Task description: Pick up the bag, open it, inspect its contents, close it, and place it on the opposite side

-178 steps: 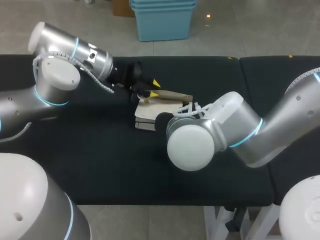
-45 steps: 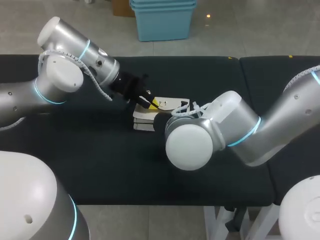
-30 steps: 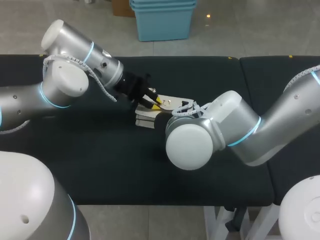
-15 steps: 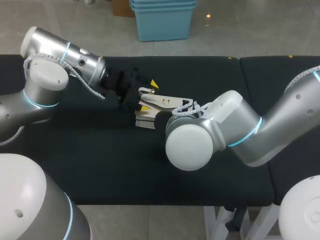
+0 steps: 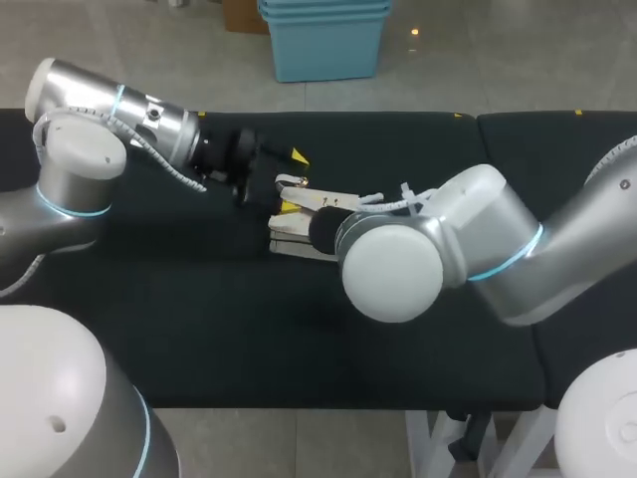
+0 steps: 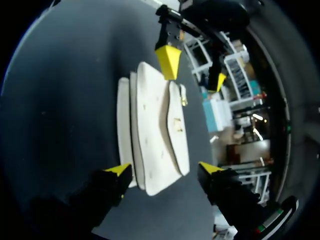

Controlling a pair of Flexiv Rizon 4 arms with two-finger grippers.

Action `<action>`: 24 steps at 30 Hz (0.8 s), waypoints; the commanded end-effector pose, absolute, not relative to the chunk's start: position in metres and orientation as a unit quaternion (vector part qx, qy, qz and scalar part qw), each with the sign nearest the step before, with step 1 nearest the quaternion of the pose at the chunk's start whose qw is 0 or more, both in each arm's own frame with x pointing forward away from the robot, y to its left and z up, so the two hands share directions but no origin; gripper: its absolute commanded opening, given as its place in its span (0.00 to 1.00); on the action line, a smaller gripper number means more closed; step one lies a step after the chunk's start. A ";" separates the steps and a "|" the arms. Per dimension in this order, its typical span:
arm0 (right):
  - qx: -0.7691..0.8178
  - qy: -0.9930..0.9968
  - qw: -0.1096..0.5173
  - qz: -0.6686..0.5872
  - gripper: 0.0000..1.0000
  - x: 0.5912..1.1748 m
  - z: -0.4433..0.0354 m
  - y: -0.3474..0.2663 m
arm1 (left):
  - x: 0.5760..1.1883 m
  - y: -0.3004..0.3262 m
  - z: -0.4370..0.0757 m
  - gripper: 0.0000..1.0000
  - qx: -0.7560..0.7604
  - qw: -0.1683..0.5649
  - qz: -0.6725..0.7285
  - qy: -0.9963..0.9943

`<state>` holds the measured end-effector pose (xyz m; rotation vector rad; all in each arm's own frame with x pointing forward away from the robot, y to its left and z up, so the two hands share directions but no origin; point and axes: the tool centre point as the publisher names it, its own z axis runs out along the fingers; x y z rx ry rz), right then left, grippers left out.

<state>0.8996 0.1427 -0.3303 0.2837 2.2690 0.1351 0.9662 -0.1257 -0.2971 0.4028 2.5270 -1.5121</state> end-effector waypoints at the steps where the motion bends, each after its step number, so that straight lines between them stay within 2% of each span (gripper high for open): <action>1: 0.121 0.926 0.353 0.048 1.00 0.908 -0.295 0.135 | 0.967 -0.119 -0.286 1.00 0.045 0.024 -0.480 0.876; 8: 0.116 0.948 0.295 0.033 1.00 0.915 -0.274 0.138 | 0.958 -0.111 -0.278 1.00 0.004 -0.012 -0.428 0.904; 13: 0.122 0.965 0.231 0.029 1.00 0.918 -0.271 0.138 | 0.958 -0.100 -0.272 1.00 -0.046 -0.043 -0.394 0.917; 24: 0.235 0.964 0.108 0.057 1.00 0.917 -0.272 0.120 | 0.961 -0.076 -0.277 1.00 -0.187 -0.174 -0.406 0.877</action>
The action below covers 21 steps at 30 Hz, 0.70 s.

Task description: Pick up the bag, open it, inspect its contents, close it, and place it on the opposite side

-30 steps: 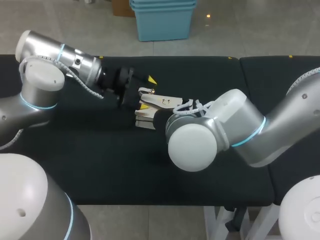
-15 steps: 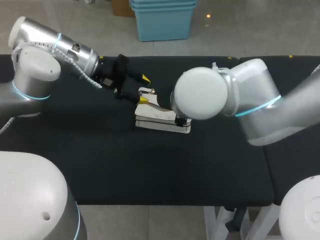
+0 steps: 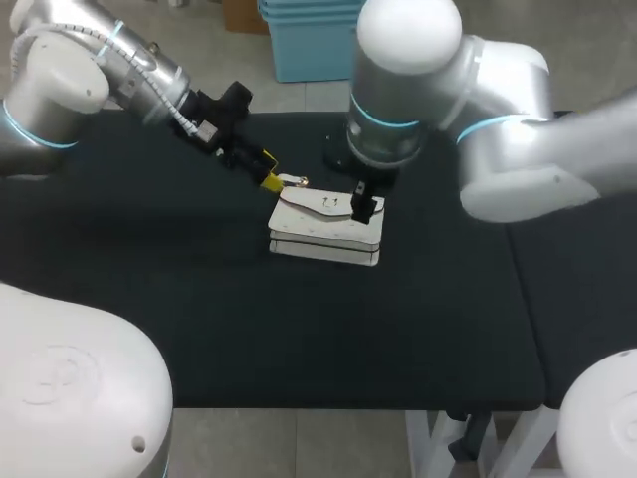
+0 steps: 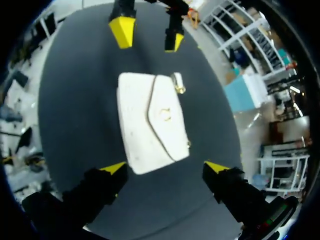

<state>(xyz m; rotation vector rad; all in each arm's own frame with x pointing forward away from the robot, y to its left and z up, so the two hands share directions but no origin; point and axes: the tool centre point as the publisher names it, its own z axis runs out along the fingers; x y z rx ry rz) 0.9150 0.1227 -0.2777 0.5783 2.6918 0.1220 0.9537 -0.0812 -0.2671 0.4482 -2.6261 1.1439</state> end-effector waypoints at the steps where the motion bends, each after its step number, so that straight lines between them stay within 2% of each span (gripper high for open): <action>1: 0.247 0.962 0.098 0.062 1.00 0.916 -0.273 0.119 | 0.960 -0.075 -0.280 1.00 0.200 0.185 0.409 -0.871; 4: 0.269 0.957 0.080 0.076 1.00 0.913 -0.274 0.114 | 0.953 -0.074 -0.284 1.00 0.203 0.220 0.414 -0.860; 20: 0.269 0.957 0.080 0.076 1.00 0.913 -0.274 0.114 | 0.953 -0.074 -0.284 1.00 0.203 0.220 0.414 -0.860; 21: 0.279 0.954 0.080 0.080 1.00 0.918 -0.270 0.116 | 0.959 -0.081 -0.280 1.00 0.239 0.215 0.405 -0.856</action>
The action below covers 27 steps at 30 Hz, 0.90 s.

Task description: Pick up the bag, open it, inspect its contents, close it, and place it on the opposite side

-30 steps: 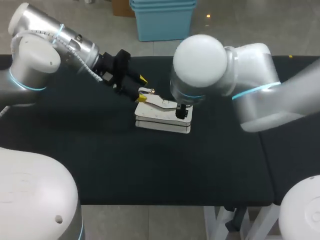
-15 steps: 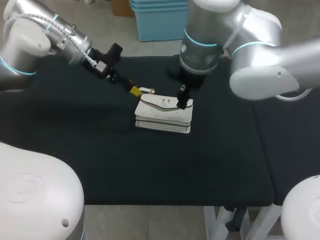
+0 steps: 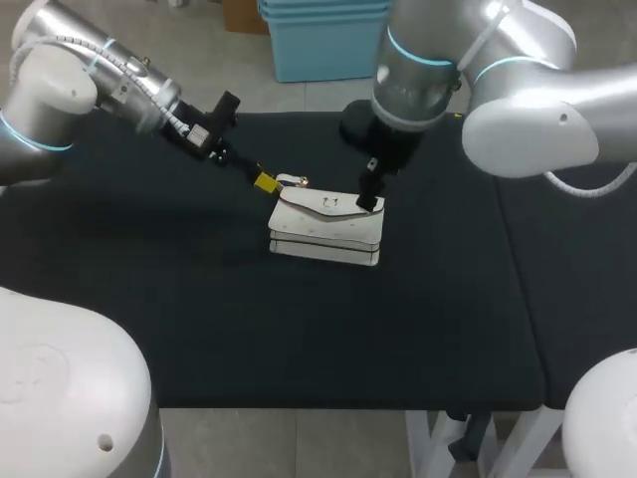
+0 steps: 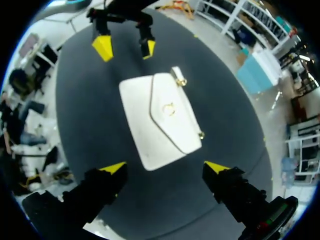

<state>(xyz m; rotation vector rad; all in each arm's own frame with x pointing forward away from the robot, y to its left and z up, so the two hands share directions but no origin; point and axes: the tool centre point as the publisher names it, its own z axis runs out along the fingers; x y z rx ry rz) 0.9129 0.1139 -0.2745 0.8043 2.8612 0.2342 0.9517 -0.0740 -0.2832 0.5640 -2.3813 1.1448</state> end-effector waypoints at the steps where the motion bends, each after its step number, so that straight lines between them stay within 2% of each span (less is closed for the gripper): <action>1: 0.281 0.953 0.078 0.086 1.00 0.924 -0.267 0.117 | 0.965 -0.087 -0.278 1.00 0.279 0.213 0.395 -0.849; 5: 0.344 0.935 0.057 0.066 1.00 0.935 -0.261 0.120 | 0.987 -0.098 -0.276 1.00 0.468 0.218 0.351 -0.781; 9: 0.392 0.918 0.025 0.062 1.00 0.937 -0.255 0.116 | 0.995 -0.096 -0.273 1.00 0.582 0.249 0.301 -0.713; 14: 0.446 0.893 -0.007 0.064 1.00 0.937 -0.249 0.110 | 0.990 -0.097 -0.270 1.00 0.647 0.259 0.244 -0.674; 20: 0.509 0.855 -0.058 0.080 1.00 0.928 -0.258 0.106 | 0.975 -0.102 -0.276 1.00 0.687 0.304 0.196 -0.630; 27: 0.570 0.808 -0.109 0.103 1.00 0.920 -0.274 0.095 | 0.963 -0.099 -0.291 1.00 0.728 0.281 0.130 -0.612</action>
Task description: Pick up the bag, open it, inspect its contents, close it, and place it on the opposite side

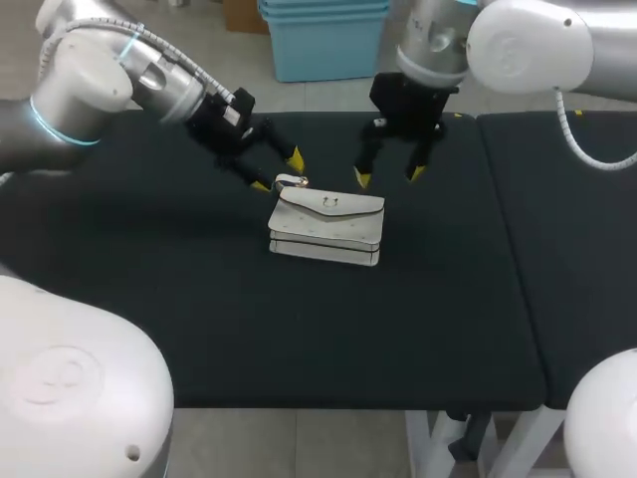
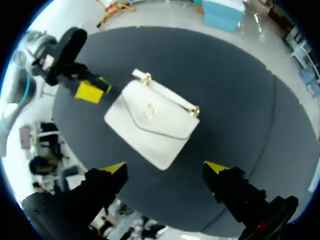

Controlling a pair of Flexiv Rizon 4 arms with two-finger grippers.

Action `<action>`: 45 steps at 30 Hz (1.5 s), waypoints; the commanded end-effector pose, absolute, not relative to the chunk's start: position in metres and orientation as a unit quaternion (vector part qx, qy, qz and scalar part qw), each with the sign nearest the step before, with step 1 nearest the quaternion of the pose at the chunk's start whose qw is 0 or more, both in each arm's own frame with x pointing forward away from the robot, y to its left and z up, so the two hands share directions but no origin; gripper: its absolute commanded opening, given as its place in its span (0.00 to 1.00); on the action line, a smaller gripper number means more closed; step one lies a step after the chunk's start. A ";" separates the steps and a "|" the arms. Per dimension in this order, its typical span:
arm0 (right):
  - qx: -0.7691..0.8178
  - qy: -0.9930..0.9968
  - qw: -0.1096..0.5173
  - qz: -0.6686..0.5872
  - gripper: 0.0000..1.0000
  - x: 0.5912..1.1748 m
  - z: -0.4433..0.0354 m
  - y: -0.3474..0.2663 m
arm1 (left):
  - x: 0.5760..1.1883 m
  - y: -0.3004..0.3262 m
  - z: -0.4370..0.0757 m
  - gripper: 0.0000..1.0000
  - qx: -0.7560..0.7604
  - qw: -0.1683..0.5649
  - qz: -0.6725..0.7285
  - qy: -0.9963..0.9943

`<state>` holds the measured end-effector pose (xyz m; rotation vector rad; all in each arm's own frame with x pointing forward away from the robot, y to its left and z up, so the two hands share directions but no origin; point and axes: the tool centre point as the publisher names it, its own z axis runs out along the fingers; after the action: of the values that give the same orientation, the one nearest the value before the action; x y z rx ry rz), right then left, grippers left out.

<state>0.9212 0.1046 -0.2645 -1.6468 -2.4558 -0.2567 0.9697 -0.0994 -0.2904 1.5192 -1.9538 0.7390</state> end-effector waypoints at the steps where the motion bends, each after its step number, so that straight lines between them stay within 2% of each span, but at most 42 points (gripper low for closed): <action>1: -0.578 -0.800 0.120 -0.112 1.00 0.919 -0.276 0.093 | 0.961 -0.097 -0.291 1.00 0.731 0.277 0.128 -0.610; 7: -0.616 -0.753 0.152 -0.175 1.00 0.915 -0.283 0.085 | 0.956 -0.085 -0.299 1.00 0.724 0.283 0.134 -0.615; 15: -0.625 -0.734 0.156 -0.217 1.00 0.922 -0.287 0.095 | 0.967 -0.080 -0.324 1.00 0.689 0.295 0.175 -0.639; 22: -0.664 -0.694 0.172 -0.221 1.00 0.935 -0.299 0.099 | 0.979 -0.078 -0.336 1.00 0.629 0.310 0.265 -0.662; 30: -0.725 -0.623 0.177 -0.235 1.00 0.941 -0.309 0.085 | 0.979 -0.083 -0.339 1.00 0.592 0.326 0.297 -0.675; 45: -0.749 -0.568 0.219 -0.262 1.00 0.955 -0.326 0.094 | 0.980 -0.089 -0.337 1.00 0.577 0.298 0.357 -0.672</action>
<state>0.9517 0.0909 -0.3190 -2.0705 -1.5842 -0.7140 0.9866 -0.0896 -0.3322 1.5199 -1.7974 0.8999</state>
